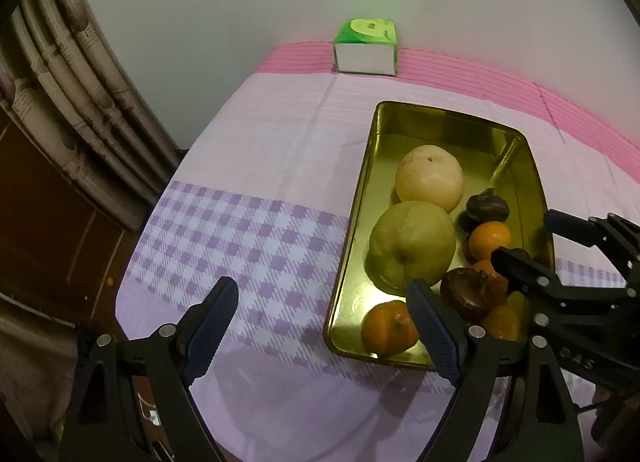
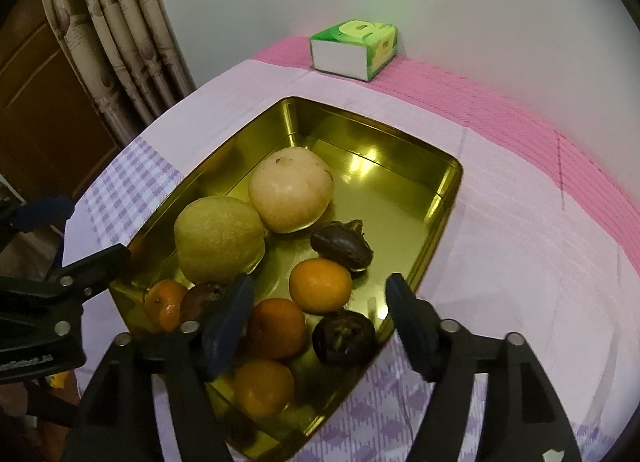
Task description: Organize fruits
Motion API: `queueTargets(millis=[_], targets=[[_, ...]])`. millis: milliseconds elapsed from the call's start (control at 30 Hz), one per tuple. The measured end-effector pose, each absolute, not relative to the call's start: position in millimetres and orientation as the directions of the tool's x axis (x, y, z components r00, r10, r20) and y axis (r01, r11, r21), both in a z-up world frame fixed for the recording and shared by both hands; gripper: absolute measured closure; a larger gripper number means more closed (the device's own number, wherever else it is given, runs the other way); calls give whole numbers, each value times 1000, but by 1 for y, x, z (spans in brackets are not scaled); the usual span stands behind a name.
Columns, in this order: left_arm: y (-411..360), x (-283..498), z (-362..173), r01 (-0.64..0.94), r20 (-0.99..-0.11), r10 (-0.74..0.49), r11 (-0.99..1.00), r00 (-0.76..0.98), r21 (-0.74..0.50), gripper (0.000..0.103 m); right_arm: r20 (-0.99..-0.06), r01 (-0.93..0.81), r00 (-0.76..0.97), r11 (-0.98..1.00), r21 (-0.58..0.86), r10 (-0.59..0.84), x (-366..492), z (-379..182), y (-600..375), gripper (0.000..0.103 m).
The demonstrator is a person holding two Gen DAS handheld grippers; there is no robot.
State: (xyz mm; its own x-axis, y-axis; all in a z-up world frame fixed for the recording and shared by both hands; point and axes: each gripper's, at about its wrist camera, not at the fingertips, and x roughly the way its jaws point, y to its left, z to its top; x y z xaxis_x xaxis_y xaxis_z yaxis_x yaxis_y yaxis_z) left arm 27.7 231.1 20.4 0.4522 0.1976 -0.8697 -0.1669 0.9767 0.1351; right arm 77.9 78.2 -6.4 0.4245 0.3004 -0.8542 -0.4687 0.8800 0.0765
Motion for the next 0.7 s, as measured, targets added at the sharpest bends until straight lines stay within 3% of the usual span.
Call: queueTargets(millis=[300,700], targets=[[221,24,23,-149,-872,194,979,450,140,17,-843,-457,453,887,61,292,48,19,67,6],[207,18,24,-122,-876,182,982,446,142,17,-867,-435,435,900,35,244,26,14,59,2]])
